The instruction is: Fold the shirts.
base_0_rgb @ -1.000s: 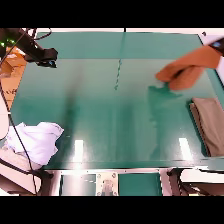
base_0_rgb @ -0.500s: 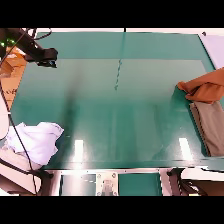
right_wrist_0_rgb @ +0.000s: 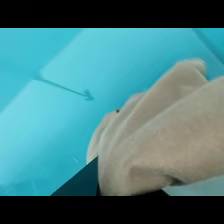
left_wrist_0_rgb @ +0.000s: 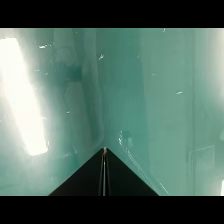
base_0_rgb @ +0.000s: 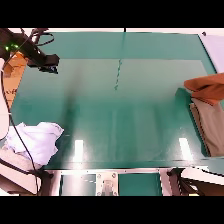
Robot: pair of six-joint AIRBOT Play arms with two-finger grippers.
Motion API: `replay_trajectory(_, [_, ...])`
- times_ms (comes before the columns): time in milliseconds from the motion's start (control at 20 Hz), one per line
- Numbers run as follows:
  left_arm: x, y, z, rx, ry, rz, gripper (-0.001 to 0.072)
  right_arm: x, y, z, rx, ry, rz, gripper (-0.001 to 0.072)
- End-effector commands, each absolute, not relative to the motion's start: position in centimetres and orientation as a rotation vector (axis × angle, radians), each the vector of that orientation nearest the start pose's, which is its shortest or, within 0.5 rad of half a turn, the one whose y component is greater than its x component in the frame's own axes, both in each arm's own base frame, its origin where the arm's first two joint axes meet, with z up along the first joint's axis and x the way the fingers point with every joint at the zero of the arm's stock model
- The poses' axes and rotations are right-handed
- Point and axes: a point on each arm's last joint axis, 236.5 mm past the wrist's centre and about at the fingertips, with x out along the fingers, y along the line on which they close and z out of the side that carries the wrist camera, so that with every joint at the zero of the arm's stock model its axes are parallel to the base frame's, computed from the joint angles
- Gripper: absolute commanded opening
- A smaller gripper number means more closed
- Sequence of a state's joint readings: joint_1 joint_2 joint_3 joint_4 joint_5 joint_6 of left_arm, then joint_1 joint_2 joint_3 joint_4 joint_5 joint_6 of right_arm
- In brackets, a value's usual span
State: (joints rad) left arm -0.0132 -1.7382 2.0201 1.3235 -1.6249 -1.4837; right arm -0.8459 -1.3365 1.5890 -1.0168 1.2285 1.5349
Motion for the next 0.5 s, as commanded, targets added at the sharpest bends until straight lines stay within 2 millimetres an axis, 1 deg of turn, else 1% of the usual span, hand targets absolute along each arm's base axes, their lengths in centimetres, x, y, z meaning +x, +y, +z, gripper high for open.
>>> replay_trajectory(0, [46.9,-6.6,8.6,-0.073,1.336,-0.294,0.0020,33.5,-26.5,16.2,0.774,0.772,-0.481,0.0018])
replay_trajectory(100, [46.7,-6.9,8.6,-0.066,1.336,-0.320,0.0020,31.2,-26.1,13.5,0.815,0.836,-0.515,0.0018])
replay_trajectory(150, [46.7,-7.1,8.7,-0.068,1.336,-0.334,0.0020,29.5,-25.8,11.6,0.832,0.886,-0.542,0.0018])
replay_trajectory(250, [46.5,-7.6,8.8,-0.079,1.338,-0.351,0.0020,25.3,-25.6,8.1,0.849,0.996,-0.626,0.0018])
replay_trajectory(350, [46.5,-7.6,8.8,-0.079,1.336,-0.356,0.0019,21.3,-25.7,5.5,0.884,1.068,-0.737,0.0018])
replay_trajectory(400, [46.5,-7.7,8.8,-0.072,1.334,-0.363,0.0020,19.6,-25.6,4.3,0.914,1.093,-0.783,0.0019])
replay_trajectory(450, [46.5,-7.7,8.8,-0.068,1.333,-0.370,0.0020,18.4,-25.3,3.1,0.945,1.117,-0.798,0.0020])
